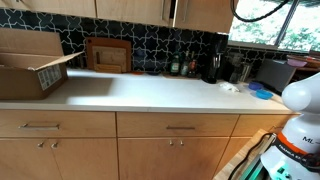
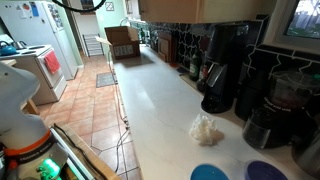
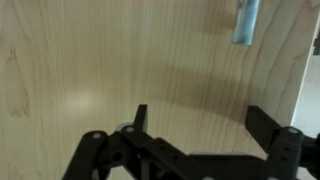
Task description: Close the top right cupboard door
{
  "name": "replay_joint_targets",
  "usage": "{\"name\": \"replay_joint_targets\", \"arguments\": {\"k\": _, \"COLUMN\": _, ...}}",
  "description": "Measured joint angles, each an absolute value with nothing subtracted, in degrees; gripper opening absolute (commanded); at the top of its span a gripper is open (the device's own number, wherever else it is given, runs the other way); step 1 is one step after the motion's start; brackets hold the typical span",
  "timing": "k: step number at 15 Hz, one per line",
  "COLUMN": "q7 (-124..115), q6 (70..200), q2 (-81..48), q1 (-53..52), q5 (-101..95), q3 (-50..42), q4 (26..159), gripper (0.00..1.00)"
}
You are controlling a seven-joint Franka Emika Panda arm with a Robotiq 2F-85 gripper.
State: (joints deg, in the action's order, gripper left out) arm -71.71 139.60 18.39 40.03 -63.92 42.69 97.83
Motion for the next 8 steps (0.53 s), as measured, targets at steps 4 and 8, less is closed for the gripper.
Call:
{"name": "replay_joint_targets", "arguments": {"k": 4, "q7": -81.04, "q6": 134.34, "q2": 10.34, "q1": 30.54, "q5": -78.25, "q3": 38.91, "q4": 93.33, "gripper": 1.00}}
{"name": "replay_joint_targets", "arguments": {"k": 8, "q7": -82.80, "q6": 133.16, "q2": 2.60, "q1": 15.95, "q5": -84.30, "q3": 27.17, "q4": 87.91, "gripper": 1.00}}
